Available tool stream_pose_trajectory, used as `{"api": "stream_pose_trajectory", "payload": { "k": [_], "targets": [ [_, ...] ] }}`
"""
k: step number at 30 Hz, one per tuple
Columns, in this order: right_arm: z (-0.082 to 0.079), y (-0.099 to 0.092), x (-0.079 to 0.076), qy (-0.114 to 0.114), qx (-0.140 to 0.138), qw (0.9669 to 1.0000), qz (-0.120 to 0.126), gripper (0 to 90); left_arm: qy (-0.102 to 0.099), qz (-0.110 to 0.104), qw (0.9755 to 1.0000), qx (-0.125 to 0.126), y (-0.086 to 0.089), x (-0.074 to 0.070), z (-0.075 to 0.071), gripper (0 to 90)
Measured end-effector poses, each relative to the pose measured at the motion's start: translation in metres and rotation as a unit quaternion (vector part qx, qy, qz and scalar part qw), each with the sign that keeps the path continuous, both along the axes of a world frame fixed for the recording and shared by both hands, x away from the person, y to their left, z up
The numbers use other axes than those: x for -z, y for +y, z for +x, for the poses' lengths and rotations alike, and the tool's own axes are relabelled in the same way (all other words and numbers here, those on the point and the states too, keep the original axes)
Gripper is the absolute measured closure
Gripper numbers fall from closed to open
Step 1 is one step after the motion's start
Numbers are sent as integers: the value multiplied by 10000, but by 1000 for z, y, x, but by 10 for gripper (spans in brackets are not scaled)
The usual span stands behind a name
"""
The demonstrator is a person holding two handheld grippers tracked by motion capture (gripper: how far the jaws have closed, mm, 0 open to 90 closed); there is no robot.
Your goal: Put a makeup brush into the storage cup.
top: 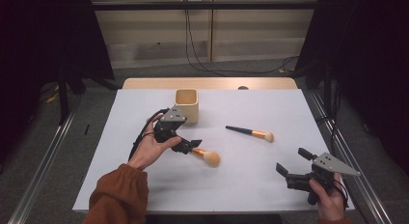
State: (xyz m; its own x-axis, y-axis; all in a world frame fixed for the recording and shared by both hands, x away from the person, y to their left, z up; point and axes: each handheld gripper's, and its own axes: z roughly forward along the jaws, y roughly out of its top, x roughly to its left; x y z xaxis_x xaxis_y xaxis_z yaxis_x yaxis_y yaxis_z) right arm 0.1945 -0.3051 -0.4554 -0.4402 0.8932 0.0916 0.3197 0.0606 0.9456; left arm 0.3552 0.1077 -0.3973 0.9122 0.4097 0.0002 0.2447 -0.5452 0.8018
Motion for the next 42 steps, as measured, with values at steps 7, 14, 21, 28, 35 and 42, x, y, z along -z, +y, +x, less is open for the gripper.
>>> {"api": "stream_pose_trajectory", "payload": {
  "k": [7, 14, 21, 28, 35, 42],
  "targets": [
    [0, 1, 0, -21, -11, 10000, 6, 0, 264, 460, 9983, 234, -6, 2, 7, 34],
    [0, 1, 0, -43, -16, 10000, 21, 0, 484, 900, 9937, 454, -11, 6, 13, 53],
    [0, 1, 1, -12, -36, 10000, 27, 0, 605, 1590, 9832, 656, -16, 17, 16, 39],
    [0, 1, 1, -1, -43, 10000, 22, 0, 701, 2078, 9703, 1017, -25, 26, 19, 42],
    [0, 1, 1, 1, -64, 10000, -17, 0, 745, 2463, 9580, 1264, -33, 33, 24, 49],
    [1, 1, 1, 16, -81, 10000, -14, 0, 905, 2748, 9471, 1389, -45, 43, 26, 64]
  ]
}}
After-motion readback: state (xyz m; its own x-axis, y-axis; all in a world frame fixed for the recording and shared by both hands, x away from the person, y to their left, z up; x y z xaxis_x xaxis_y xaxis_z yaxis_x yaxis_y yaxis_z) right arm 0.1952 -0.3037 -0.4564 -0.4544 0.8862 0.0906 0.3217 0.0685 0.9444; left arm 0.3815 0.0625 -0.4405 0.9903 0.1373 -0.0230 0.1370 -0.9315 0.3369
